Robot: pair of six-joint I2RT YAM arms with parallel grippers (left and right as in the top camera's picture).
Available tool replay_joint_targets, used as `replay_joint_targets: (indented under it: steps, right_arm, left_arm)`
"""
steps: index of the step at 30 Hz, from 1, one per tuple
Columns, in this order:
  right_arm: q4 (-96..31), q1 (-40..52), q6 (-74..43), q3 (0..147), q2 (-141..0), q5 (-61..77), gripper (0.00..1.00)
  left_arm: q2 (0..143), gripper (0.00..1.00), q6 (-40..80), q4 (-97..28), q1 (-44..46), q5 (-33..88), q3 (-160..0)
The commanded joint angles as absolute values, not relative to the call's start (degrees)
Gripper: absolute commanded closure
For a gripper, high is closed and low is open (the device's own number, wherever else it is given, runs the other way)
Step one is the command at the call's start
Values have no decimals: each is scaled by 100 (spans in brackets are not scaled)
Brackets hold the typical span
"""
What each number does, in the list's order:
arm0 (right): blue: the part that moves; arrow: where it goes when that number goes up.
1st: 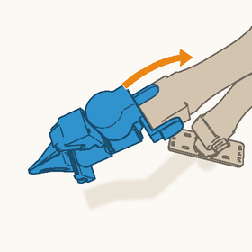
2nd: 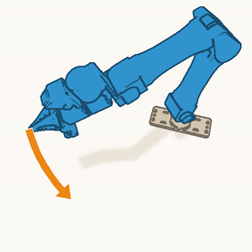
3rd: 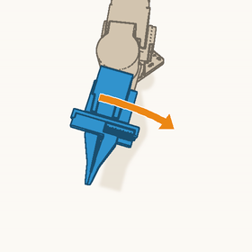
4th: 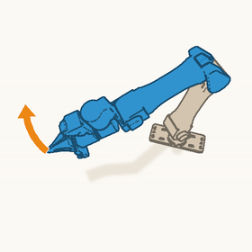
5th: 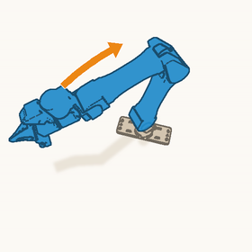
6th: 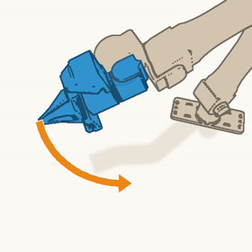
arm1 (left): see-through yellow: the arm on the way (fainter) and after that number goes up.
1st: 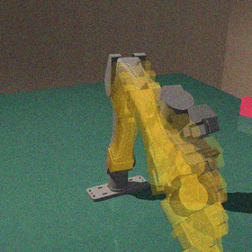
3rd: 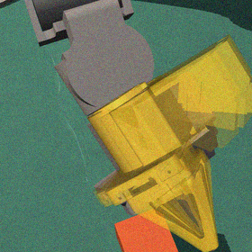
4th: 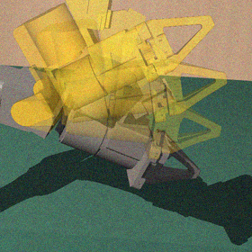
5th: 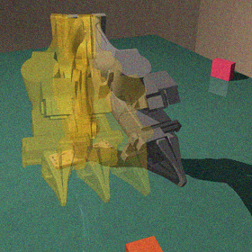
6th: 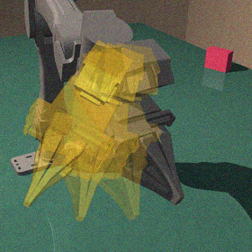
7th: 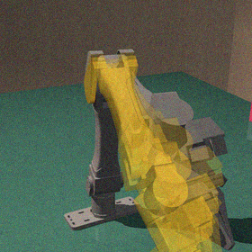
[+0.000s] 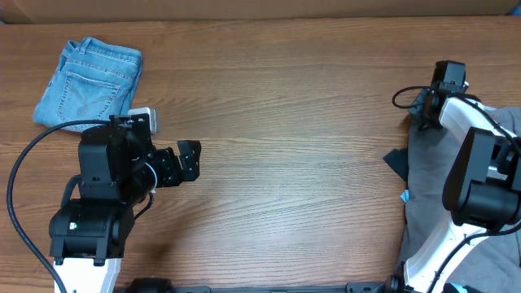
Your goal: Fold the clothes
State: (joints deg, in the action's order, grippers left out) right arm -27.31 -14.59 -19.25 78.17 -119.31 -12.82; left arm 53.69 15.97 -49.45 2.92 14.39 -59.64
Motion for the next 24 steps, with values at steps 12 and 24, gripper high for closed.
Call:
replay_joint_targets:
  steps: [12, 24]
  right_arm:
    - [-3524, -1046, -1566, 8976, -10676, 786, 96]
    - [-3988, 2307, -1201, 8976, -9915, 674, 50]
  left_arm:
    - [5363, 0, 1544, -4950, 314, 1505, -6114]
    - [5349, 0, 1538, -4928, 311, 1380, -6237]
